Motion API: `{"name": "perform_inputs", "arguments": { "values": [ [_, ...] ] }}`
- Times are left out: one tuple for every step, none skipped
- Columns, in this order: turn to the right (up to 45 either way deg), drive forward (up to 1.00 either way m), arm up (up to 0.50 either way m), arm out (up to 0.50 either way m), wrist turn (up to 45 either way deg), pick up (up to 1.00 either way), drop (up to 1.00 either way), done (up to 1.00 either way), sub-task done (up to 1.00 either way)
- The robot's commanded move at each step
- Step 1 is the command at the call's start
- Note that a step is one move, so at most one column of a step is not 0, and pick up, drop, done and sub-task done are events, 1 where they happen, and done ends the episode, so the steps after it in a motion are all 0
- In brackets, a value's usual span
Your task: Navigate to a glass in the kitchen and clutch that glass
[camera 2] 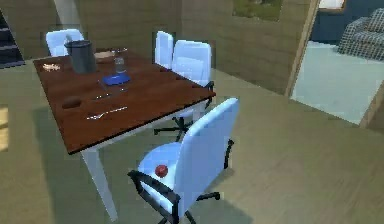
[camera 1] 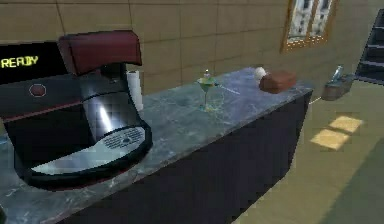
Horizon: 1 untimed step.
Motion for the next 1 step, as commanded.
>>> {"name": "perform_inputs", "arguments": {
  "values": [
    [-45.0, 0.00, 0.00, 0.00, 0.0, 0.00, 0.00, 0.00, 0.00]
  ]
}}
